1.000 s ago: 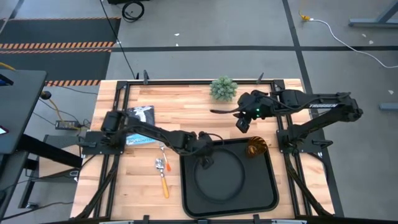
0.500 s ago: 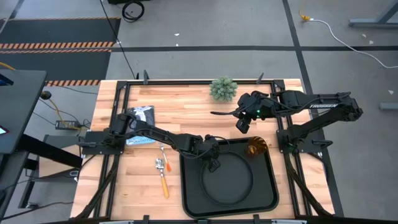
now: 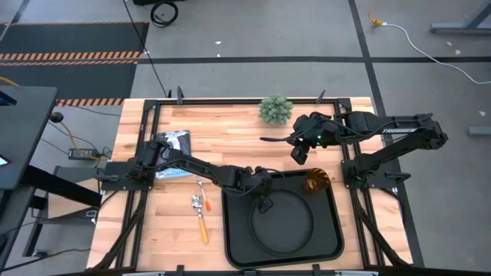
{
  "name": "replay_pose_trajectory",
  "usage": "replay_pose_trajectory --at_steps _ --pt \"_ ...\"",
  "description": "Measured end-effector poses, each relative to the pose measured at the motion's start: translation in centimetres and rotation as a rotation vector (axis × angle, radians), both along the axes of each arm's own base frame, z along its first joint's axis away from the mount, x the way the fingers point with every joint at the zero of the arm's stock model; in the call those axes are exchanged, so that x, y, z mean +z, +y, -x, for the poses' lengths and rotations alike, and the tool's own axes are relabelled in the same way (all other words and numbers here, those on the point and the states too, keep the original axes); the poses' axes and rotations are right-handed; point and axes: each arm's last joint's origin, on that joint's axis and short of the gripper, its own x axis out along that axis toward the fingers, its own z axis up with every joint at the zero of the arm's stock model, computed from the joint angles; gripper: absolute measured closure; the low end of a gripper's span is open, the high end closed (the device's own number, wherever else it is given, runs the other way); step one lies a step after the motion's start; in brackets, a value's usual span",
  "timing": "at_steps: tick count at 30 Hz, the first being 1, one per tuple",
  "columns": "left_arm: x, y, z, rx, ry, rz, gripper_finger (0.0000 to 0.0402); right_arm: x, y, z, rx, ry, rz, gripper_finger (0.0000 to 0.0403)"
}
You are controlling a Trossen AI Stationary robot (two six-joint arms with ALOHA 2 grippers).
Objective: Pick and place plate/cup/fork/spoon on tray
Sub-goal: Adjust the black tray
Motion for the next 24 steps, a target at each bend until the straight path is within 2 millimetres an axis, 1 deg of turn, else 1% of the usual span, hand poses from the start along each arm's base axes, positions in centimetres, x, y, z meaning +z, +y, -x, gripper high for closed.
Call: replay_pose_trajectory --at_steps 4,7,9,12,17,20,24 --pt "0.2 0.0 0.0 -0.045 0.001 -0.032 0.0279 0.0 0.0 0.0 0.0 0.0 0.0 0.0265" --pt "0.8 0.0 0.2 -0.098 0.003 -0.036 0.0271 0.0 0.0 0.0 0.003 0.002 0.002 0.0265" --pt "1.1 0.0 0.3 -0.112 -0.004 -0.034 0.027 0.0 0.0 0.0 0.003 0.001 0.002 0.0265" --pt "1.3 0.3 0.8 -0.12 0.041 -0.074 0.027 0.0 0.0 0.0 0.003 0.001 0.002 0.0265" --pt "1.0 0.8 1.4 -0.097 0.116 -0.258 0.0273 0.0 0.0 -0.1 0.003 -0.005 0.002 0.0265" --pt "0.6 0.5 1.4 -0.128 0.13 -0.304 0.0281 0.0 0.0 -0.1 0.003 -0.006 0.002 0.0265" --pt "0.6 -0.2 1.5 -0.151 0.113 -0.319 0.029 0.1 0.0 -0.1 0.003 -0.009 0.002 0.0265"
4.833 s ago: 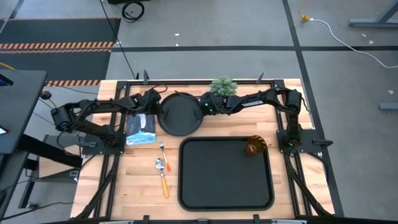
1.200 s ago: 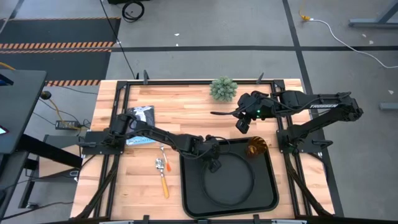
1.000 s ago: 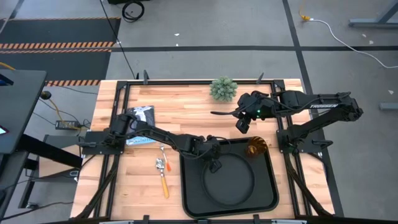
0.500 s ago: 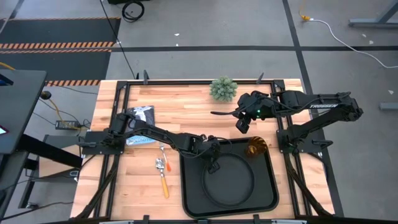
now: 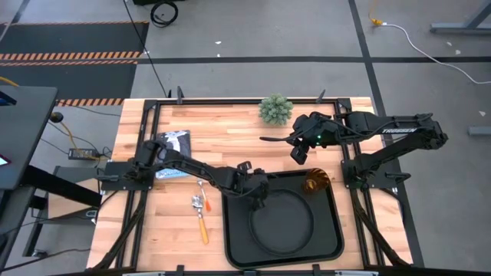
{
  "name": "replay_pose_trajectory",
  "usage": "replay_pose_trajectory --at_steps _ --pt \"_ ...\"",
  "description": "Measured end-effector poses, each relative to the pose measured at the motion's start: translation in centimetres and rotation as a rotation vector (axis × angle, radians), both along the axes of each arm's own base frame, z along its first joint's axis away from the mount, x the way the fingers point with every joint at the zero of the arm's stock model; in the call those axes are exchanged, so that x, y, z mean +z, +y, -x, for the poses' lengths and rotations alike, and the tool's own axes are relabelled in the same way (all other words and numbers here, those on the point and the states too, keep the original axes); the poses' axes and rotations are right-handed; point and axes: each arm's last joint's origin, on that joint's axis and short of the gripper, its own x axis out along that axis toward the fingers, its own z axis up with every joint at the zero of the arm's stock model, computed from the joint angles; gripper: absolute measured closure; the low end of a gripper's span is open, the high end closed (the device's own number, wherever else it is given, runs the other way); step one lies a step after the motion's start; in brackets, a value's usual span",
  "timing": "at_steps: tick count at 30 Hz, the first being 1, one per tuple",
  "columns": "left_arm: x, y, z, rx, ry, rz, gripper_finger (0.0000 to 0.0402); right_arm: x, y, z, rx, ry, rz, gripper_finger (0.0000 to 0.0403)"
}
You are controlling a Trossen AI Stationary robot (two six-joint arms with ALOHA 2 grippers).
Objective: Pick and place plate/cup/fork/spoon on tray
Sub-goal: Adjust the black tray
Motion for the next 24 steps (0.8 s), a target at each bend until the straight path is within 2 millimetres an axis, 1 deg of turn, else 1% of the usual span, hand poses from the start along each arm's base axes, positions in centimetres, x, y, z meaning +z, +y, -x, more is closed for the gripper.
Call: replay_pose_trajectory --at_steps 4,12,24 --pt "-0.3 -0.8 0.2 -0.034 0.011 -0.016 0.0292 0.0 0.0 0.0 0.0 -0.007 0.0 0.0265" --pt "-2.1 -1.6 -0.1 -0.079 0.045 -0.026 0.0292 0.1 0.0 -0.1 0.011 -0.013 -0.002 0.0265" --pt "-1.7 -2.4 -0.9 -0.133 -0.047 -0.011 0.0292 0.2 0.0 -0.2 0.019 -0.026 -0.005 0.0265"
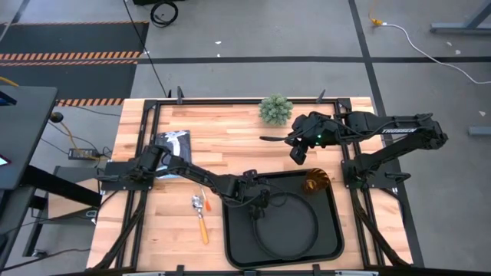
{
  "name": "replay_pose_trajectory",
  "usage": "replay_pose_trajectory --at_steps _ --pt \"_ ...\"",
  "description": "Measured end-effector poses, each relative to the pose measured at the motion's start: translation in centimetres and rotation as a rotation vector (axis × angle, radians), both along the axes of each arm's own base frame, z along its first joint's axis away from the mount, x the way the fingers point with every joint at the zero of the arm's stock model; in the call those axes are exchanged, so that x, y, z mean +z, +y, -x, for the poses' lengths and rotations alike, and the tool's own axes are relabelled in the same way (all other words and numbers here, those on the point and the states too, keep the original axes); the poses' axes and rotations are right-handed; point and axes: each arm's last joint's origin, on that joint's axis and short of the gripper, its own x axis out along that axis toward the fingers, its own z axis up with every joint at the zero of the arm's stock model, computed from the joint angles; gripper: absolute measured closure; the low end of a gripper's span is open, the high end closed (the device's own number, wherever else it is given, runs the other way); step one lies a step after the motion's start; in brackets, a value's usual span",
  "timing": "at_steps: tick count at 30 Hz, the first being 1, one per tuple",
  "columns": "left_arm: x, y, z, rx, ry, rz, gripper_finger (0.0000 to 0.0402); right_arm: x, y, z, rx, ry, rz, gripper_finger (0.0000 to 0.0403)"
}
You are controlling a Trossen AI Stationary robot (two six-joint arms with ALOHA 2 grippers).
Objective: Pick and place plate/cup/fork/spoon on tray
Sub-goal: Adjust the black tray
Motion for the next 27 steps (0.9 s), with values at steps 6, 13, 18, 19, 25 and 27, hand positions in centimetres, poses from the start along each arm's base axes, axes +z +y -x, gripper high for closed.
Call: replay_pose_trajectory --at_steps 6,13,18,19,25,27 --pt "0.4 0.5 0.6 0.029 0.061 -0.032 0.0292 0.0 0.0 0.0 0.004 0.001 0.003 0.0265" --pt "2.2 2.0 3.4 0.104 0.305 -0.116 0.0292 0.1 0.0 -0.1 0.005 -0.009 0.004 0.0265" --pt "1.6 2.3 4.6 0.093 0.437 -0.176 0.0292 0.2 0.0 -0.2 0.011 -0.021 0.009 0.0265" --pt "1.2 2.4 4.8 0.088 0.448 -0.182 0.0292 0.2 0.0 -0.2 0.013 -0.022 0.01 0.0265" --pt "-0.1 3.0 5.3 0.077 0.482 -0.209 0.0292 0.2 0.0 -0.2 0.018 -0.027 0.016 0.0265" --pt "-0.3 3.3 5.4 0.086 0.484 -0.226 0.0292 0.2 0.0 -0.2 0.018 -0.028 0.016 0.0265"
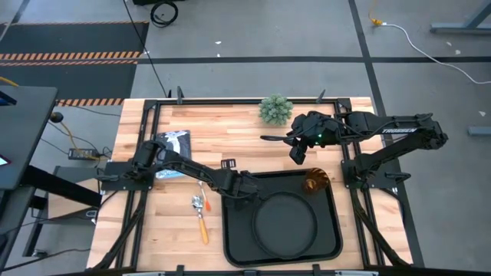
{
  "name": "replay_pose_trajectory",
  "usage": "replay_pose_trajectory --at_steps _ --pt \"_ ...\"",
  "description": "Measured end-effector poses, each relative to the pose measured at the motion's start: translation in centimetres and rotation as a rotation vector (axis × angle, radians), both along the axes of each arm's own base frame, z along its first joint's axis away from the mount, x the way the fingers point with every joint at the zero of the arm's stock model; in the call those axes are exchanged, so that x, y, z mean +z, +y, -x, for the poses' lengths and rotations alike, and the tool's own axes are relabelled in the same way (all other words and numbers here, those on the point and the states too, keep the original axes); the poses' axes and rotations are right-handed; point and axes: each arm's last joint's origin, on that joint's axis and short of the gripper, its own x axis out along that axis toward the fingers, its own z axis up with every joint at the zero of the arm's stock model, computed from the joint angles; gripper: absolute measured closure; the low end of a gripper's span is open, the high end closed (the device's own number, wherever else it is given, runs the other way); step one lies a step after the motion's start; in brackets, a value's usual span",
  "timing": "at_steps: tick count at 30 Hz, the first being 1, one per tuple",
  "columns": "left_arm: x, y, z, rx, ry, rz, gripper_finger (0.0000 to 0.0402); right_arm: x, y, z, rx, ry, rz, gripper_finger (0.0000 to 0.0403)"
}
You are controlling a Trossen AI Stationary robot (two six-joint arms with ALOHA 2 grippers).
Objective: Pick and place plate/cup/fork/spoon on tray
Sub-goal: Adjust the black tray, then put the fork on the black tray to the left of the black plate
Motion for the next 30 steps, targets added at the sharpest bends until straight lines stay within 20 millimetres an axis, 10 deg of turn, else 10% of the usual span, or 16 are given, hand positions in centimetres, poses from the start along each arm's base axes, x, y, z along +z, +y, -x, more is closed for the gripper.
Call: replay_pose_trajectory --at_steps 17,30 --pt "0.1 2.4 0.3 0.02 0.067 -0.15 0.0292 0.0 0.0 0.0 0.005 -0.003 0.005 0.0265" --pt "3.9 -2.0 1.8 0.103 -0.185 -0.199 0.0292 0.6 -0.2 -0.9 0.018 -0.07 0.107 0.0265"
